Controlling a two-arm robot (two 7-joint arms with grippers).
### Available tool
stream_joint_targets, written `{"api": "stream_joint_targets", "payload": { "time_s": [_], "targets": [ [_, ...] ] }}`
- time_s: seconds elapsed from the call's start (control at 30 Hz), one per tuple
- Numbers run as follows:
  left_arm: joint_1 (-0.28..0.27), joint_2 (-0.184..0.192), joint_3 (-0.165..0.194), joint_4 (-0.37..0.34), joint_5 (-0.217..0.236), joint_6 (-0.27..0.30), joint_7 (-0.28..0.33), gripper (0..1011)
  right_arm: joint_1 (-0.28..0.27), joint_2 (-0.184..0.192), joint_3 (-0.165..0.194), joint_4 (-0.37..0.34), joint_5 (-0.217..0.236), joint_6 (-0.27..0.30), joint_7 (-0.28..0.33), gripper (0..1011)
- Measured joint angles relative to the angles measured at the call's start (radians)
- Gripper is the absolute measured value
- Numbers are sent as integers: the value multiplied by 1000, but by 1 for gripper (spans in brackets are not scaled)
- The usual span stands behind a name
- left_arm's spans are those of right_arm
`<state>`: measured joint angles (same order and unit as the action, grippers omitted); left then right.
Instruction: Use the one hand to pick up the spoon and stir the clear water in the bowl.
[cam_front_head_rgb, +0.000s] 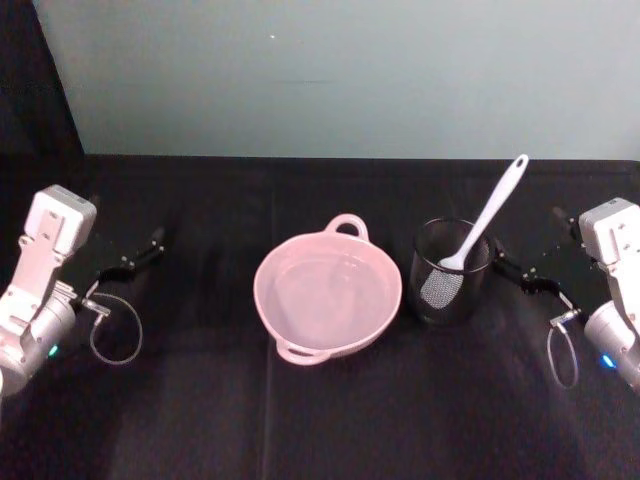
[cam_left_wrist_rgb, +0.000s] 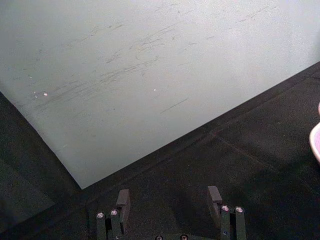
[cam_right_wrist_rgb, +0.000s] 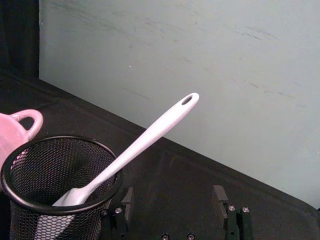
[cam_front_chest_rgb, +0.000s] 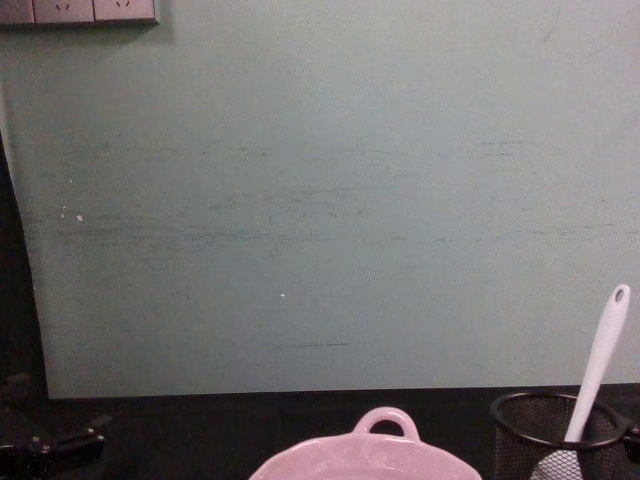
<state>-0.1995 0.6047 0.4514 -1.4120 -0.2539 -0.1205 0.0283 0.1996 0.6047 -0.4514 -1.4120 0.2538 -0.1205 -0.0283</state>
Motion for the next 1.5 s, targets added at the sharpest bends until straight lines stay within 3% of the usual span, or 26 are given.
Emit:
{"api": "stream_joint_targets", "payload": {
  "time_s": [1.3,1.5],
  "targets": [
    [0,0,0,0,0,0,0,1011,0,0,0,0,0,0,0,1002],
    [0,0,0,0,0,0,0,1011,-23,7,19,-32,-24,26,-17,1002]
  ]
}}
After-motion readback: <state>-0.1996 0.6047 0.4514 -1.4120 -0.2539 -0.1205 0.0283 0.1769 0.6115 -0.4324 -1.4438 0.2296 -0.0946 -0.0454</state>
